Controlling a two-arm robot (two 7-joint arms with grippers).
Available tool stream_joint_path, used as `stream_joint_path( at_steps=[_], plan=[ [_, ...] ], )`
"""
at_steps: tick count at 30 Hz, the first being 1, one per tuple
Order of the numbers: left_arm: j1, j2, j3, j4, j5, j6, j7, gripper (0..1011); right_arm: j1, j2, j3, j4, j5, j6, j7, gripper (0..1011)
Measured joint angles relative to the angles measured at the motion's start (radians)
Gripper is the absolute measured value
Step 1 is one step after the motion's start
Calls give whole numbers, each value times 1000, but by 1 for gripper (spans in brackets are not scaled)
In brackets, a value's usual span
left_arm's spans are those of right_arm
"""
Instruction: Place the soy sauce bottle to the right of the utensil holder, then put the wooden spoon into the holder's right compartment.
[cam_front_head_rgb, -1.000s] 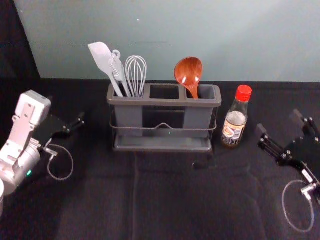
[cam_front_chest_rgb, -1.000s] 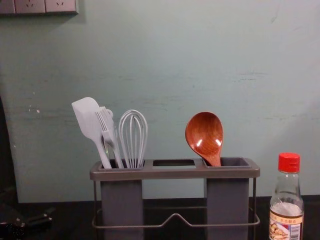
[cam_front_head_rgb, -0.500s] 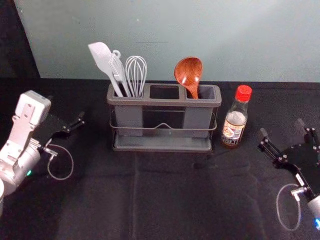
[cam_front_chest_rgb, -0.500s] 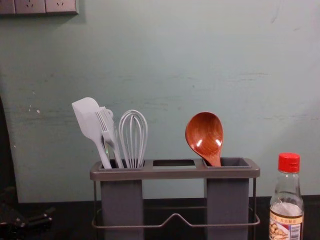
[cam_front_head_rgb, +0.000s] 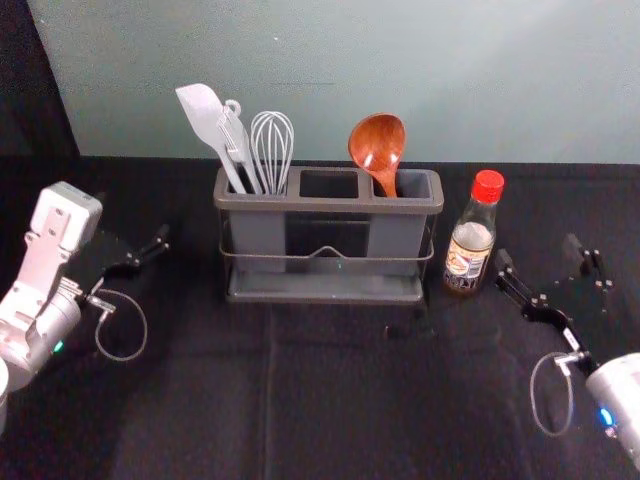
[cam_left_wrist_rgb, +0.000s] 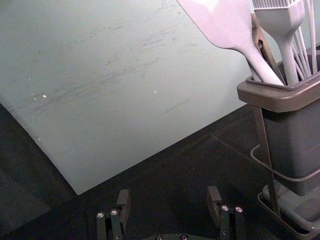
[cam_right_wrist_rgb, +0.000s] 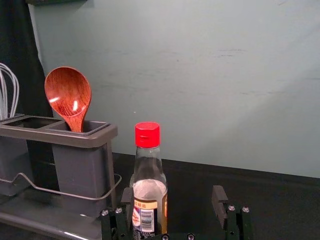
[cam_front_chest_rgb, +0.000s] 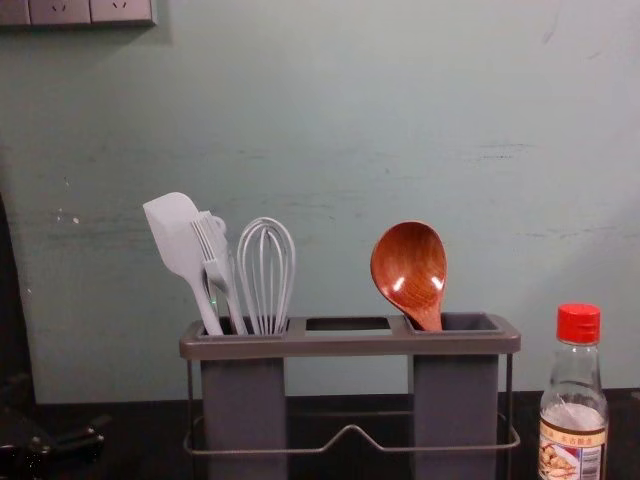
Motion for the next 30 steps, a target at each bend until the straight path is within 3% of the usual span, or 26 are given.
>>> stream_joint_path(
  at_steps=[9,30],
  plan=[
    [0,0,0,0,0,0,0,1005,47,-24,-5,45,-51,-2,5,1002],
    [0,0,0,0,0,0,0,1005,38,-20,-4,35,-37,-3,5,1002]
  ],
)
